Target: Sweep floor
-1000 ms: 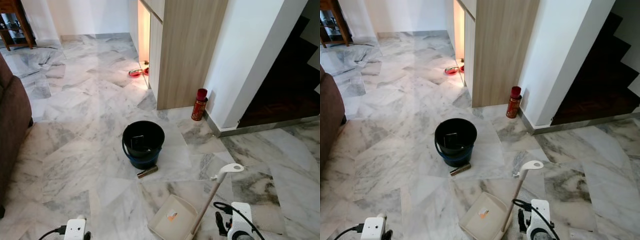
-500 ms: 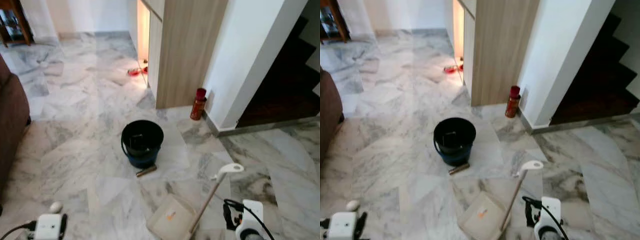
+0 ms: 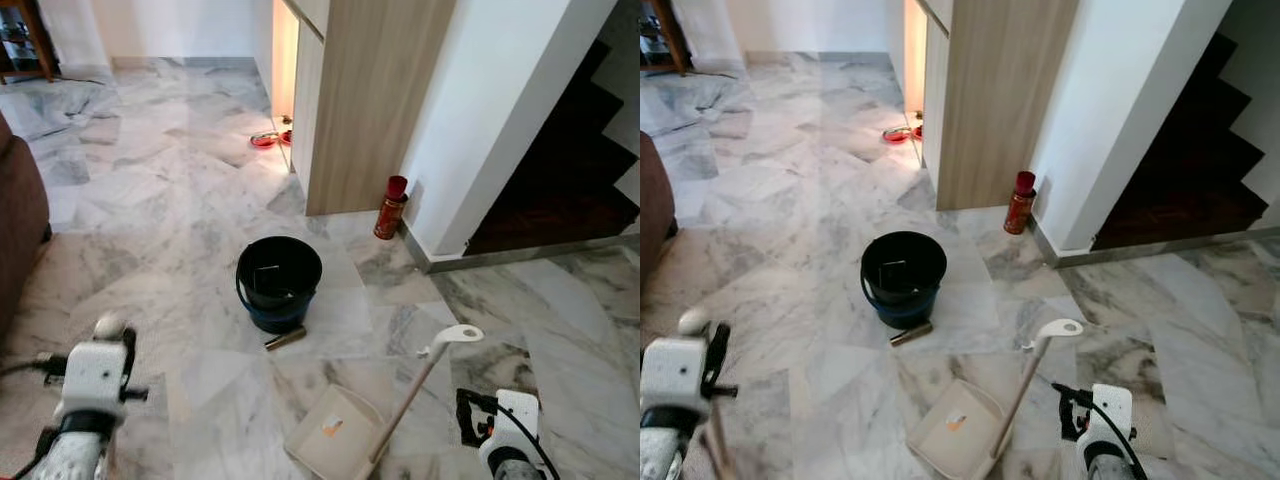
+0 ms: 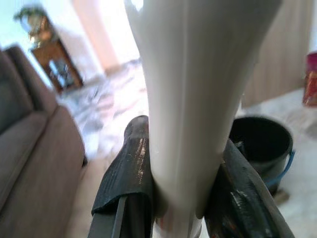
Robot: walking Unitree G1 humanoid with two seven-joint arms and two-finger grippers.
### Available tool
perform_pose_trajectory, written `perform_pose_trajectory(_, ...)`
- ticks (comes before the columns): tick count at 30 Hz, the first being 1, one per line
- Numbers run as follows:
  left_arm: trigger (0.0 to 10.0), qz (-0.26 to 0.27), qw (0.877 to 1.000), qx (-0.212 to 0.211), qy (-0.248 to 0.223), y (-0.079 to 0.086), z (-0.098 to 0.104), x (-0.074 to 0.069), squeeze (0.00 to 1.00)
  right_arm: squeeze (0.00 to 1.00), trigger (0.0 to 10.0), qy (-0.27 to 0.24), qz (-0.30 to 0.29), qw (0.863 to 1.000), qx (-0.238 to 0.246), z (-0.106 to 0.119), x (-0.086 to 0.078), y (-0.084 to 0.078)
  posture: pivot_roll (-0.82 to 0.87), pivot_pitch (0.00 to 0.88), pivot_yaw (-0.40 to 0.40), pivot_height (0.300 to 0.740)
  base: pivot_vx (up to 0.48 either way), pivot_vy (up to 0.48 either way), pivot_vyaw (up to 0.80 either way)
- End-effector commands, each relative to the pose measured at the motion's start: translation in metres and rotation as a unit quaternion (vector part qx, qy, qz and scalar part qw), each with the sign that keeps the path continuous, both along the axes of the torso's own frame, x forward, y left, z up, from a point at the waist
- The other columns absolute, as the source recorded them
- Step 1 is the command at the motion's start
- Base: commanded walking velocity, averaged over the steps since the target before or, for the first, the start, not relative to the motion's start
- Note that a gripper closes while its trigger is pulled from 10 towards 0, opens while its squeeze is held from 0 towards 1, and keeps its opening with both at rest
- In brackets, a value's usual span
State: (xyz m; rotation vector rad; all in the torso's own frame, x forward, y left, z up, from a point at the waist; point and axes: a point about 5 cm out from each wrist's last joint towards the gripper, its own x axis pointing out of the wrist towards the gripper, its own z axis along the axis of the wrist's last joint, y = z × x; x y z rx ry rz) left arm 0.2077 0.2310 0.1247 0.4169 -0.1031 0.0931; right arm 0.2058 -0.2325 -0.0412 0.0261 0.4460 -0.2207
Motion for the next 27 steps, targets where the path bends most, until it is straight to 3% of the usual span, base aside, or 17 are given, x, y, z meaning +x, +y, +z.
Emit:
perform_pose_trajectory(1,10.0,-0.019,1.0,0.008,-0.016,-0.009,0.009,0.004,0.0,0.0,10.0,-0.017,-0.011,1.0,0.0,0.004,0.003,-0.001,0.17,0.045,-0.132,0.74,0.0,0.0,0.0)
perform_pose_trajectory(11,10.0,-0.054,0.998,-0.025,-0.014,-0.033,0.01,0.018,0.0,0.0,10.0,-0.036,-0.008,0.999,-0.004,0.009,0.009,0.008,0.17,0.057,-0.137,0.74,0.0,0.0,0.0)
perform_pose_trajectory(18,10.0,-0.067,0.997,-0.036,-0.01,-0.039,0.008,0.025,0.0,0.0,10.0,-0.042,-0.027,0.999,0.002,0.011,0.009,-0.001,0.16,0.06,-0.136,0.74,0.0,0.0,0.0)
perform_pose_trajectory(27,10.0,-0.055,0.996,-0.073,-0.013,-0.048,-0.002,0.034,0.0,0.0,10.0,-0.062,-0.014,0.998,0.002,0.018,0.02,0.011,0.16,0.06,-0.139,0.74,0.0,0.0,0.0)
